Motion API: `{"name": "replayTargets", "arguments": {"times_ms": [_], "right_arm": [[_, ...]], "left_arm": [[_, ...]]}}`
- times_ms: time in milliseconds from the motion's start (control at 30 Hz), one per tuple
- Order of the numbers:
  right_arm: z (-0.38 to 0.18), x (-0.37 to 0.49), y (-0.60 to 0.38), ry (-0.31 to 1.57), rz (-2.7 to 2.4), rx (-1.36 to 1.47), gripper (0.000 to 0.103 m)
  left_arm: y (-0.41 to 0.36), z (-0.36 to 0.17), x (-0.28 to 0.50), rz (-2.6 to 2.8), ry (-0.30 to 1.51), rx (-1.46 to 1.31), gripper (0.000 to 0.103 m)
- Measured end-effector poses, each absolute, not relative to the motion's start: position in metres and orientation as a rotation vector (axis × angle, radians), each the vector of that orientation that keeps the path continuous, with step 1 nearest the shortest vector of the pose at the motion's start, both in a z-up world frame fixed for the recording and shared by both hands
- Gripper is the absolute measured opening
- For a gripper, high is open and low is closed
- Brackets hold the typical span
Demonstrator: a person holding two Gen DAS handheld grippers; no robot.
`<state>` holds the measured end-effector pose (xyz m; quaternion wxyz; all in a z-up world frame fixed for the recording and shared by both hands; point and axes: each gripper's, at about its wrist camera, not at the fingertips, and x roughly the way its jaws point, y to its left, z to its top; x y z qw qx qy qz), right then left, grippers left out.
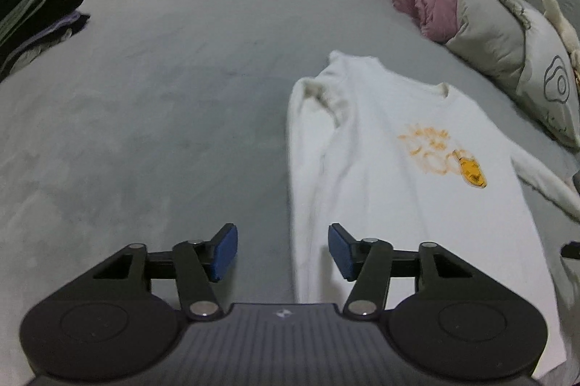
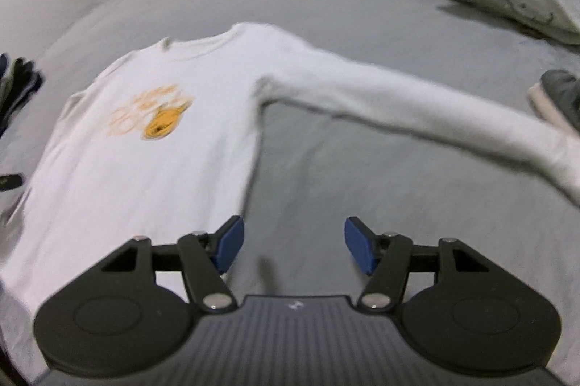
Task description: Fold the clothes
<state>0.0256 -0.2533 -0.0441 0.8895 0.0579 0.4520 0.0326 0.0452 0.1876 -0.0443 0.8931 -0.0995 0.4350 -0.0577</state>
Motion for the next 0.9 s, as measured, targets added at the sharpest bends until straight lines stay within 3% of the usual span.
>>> {"name": "replayTargets", "arguments": {"times_ms": [67,200,300,533,700,900], "right_arm": [[-0.045,0.013,-0.244,0.953,0.099,0.128,0.063],[-0.049,-0.011,-0.229,0.981,0.159,0.162,0.056],[-0.055,-0.03,-0.215,1.011,0.232,0.208,0.042],[-0.07,-0.05,-0.207,1.052,0.256,0.285,0.034],[-0.073,-0.06,-0.201,1.046,0.293,0.306,0.008],[-0.06,-0.066,-0.218,0.999,0.229,0.302,0.004]], "left_arm": [[0.192,-0.047,0.045,-0.129,0.917,-0.234,0.03],[0.198,-0.061,0.051,-0.194,0.93,-0.392,0.023],[0.199,-0.07,0.055,-0.21,0.93,-0.48,0.02],[0.225,-0.096,0.06,-0.212,0.909,-0.814,0.018],[0.234,-0.102,0.057,-0.209,0.9,-0.926,0.018],[0.236,-0.102,0.051,-0.22,0.898,-0.934,0.018]]}}
